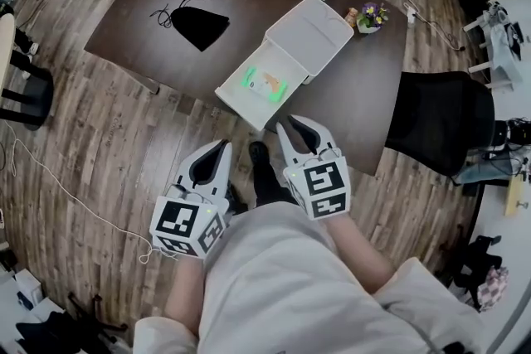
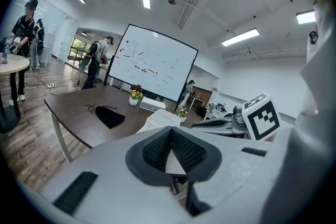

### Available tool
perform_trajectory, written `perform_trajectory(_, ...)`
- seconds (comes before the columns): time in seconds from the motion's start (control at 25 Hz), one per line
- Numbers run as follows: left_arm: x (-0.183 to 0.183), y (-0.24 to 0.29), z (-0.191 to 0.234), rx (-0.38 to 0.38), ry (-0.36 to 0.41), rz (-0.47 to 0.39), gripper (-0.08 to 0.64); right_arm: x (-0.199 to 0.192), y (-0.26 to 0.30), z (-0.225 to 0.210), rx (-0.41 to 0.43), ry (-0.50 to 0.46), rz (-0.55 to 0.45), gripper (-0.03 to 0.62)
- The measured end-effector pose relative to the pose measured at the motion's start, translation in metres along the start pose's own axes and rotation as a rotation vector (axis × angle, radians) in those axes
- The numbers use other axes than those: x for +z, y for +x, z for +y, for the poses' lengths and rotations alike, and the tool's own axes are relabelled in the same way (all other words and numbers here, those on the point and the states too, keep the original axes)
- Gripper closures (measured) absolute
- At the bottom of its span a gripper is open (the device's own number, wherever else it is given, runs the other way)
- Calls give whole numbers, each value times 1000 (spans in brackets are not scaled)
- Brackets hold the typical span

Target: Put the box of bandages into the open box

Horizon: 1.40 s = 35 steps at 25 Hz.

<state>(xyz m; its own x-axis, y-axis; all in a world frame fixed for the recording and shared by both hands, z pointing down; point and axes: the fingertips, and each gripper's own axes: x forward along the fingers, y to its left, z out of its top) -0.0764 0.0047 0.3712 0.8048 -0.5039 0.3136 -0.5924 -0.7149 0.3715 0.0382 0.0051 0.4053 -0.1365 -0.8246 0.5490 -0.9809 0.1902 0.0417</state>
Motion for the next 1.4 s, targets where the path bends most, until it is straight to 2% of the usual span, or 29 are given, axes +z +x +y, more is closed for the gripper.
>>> perform_trajectory(0.28, -3, -22, -2, -32, 19, -5, 557, 2, -30, 24, -29, 41, -54, 549)
perform_trajectory(0.64, -13, -47, -1, -55, 24, 1, 557, -9, -50, 54, -56, 63, -68, 586)
perform_trajectory(1.04, -18, -64, 2, -54, 26, -1, 556, -12, -56, 75, -40, 71, -72, 588)
perform_trajectory(1.4, -24, -64, -5, -72, 30, 18, 557, -15, -61, 75, -38, 79, -77, 588)
